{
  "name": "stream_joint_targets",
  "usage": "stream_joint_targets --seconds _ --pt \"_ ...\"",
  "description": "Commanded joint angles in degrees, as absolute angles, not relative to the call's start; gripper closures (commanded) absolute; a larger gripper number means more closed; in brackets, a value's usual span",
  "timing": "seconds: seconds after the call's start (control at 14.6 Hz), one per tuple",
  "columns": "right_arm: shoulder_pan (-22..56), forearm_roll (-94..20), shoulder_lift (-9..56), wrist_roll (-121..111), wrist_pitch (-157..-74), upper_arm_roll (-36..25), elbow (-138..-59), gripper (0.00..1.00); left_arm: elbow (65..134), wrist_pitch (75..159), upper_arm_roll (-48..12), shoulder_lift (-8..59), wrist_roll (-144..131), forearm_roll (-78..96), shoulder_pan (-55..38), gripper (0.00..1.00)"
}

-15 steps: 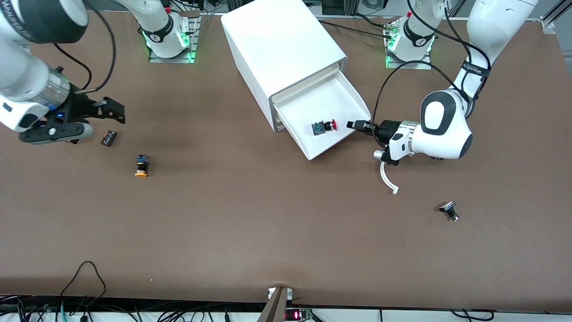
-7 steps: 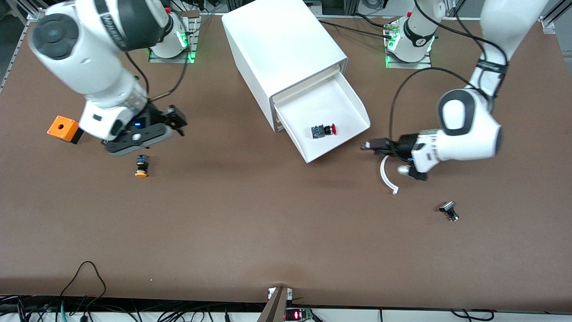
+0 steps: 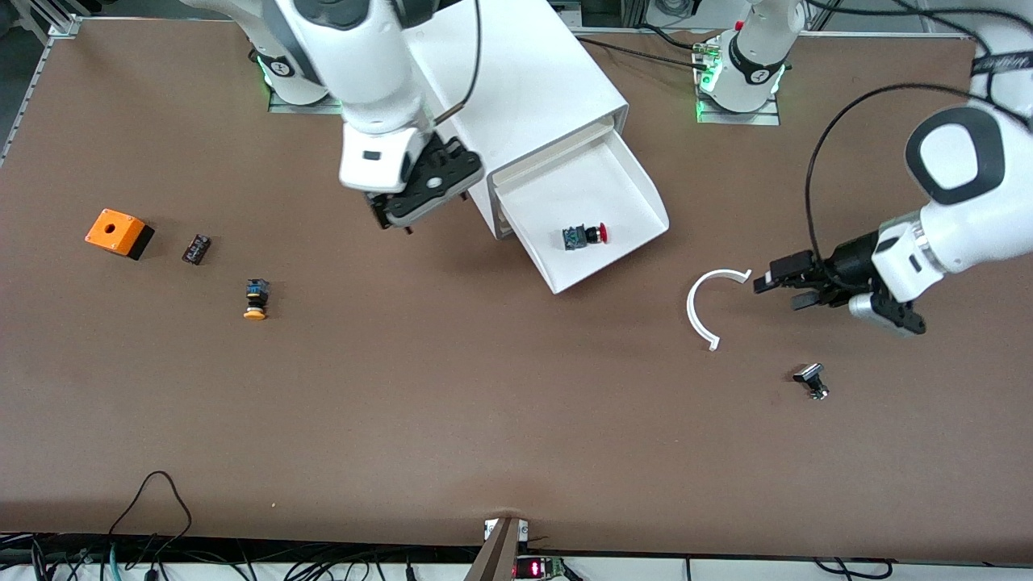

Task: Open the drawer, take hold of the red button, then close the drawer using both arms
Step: 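Pull the lowest drawer open with the left gripper, then draw back the left gripper while the right gripper reaches into the drawer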

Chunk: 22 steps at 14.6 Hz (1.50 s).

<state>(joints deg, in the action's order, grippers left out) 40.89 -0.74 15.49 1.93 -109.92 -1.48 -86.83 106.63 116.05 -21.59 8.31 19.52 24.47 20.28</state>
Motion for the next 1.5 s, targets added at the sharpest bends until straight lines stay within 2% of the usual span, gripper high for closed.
stream_joint_targets --seconds 0.0,0.14,0.27,0.62,0.82,1.44 --pt "42.7 -1.2 17.8 -1.9 -113.4 -2.2 -85.1 0.0 107.7 108.8 -18.2 -1.6 18.6 14.1 18.8 0.0" --pt "43.9 -3.2 20.4 -4.6 -115.0 -0.6 -83.4 0.0 107.6 104.7 -14.7 -5.9 18.5 9.0 17.0 0.0" --pt "45.3 -4.4 25.7 -8.8 -114.0 1.0 -76.0 0.0 107.4 101.1 -12.0 -8.3 16.4 3.7 14.6 0.0" --pt "48.6 -4.3 37.4 -20.5 -114.6 1.3 -63.9 0.0 105.6 98.4 -11.3 -7.7 6.3 -3.9 12.8 0.0" --pt "48.5 -4.3 41.2 -30.9 -115.9 1.2 -62.1 0.01 103.4 97.2 -11.4 -5.8 5.4 -3.6 13.4 0.0" --pt "49.7 -3.9 45.8 -37.1 -120.7 1.2 -62.3 0.02 97.9 96.9 -11.3 -1.2 5.4 -2.9 13.9 0.0"
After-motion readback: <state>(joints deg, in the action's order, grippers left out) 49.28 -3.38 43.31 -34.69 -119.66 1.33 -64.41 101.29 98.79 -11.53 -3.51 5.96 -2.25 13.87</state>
